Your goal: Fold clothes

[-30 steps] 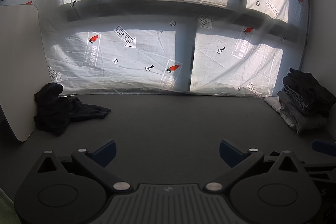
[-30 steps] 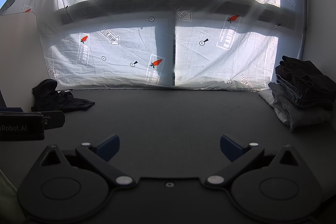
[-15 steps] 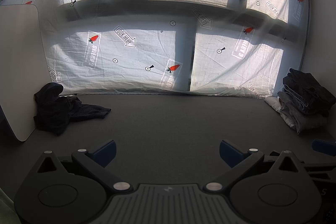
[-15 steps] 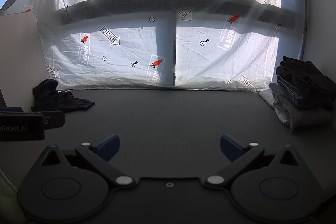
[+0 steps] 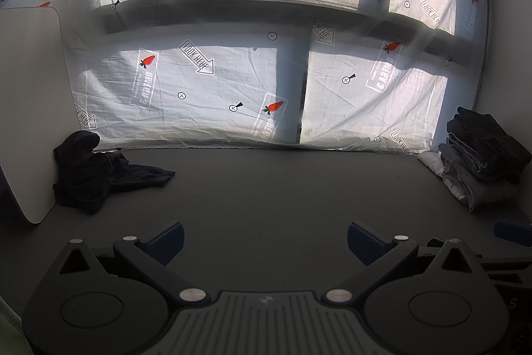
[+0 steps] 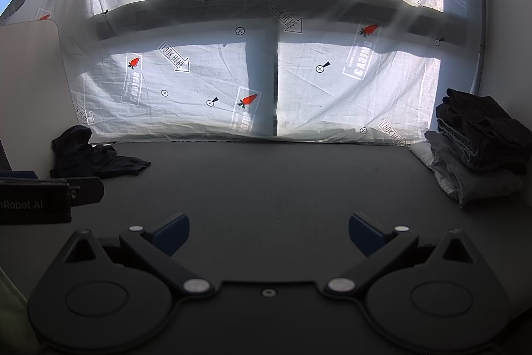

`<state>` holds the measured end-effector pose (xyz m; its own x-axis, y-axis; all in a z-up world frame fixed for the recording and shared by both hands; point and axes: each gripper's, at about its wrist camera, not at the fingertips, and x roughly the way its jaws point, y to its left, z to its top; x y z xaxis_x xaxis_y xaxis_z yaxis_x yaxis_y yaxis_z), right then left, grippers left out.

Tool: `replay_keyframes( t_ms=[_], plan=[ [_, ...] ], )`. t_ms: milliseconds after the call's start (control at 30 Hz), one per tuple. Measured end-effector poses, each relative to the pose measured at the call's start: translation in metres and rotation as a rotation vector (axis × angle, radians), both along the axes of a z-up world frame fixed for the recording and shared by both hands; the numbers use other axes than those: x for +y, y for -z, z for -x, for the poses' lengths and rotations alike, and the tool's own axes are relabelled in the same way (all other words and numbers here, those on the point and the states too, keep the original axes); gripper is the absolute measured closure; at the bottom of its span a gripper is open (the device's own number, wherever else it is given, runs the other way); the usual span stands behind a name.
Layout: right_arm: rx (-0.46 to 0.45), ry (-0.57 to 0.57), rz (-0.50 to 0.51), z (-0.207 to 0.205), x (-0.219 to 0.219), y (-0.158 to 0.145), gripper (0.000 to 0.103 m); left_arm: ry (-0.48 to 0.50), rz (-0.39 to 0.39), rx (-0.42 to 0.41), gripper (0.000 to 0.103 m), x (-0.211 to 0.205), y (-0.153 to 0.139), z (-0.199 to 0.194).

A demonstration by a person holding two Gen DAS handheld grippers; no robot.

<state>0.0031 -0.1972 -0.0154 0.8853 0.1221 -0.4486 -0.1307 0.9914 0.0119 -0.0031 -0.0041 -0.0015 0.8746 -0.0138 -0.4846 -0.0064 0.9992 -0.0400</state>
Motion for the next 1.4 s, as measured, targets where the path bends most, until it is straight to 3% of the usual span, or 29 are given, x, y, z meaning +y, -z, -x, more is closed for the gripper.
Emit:
replay_keyframes(
  t_ms=[900,1400],
  plan=[
    [-0.004,0.009,0.001,0.000,0.001,0.003,0.000,-0.003,-0.001,0.007,0.000,-0.001,0.004,-0.001],
    [0.028,0.023,0.002,0.005,-0.004,0.018,0.000,-0.020,0.006,0.091,0.000,0.001,0.023,-0.003]
  ],
)
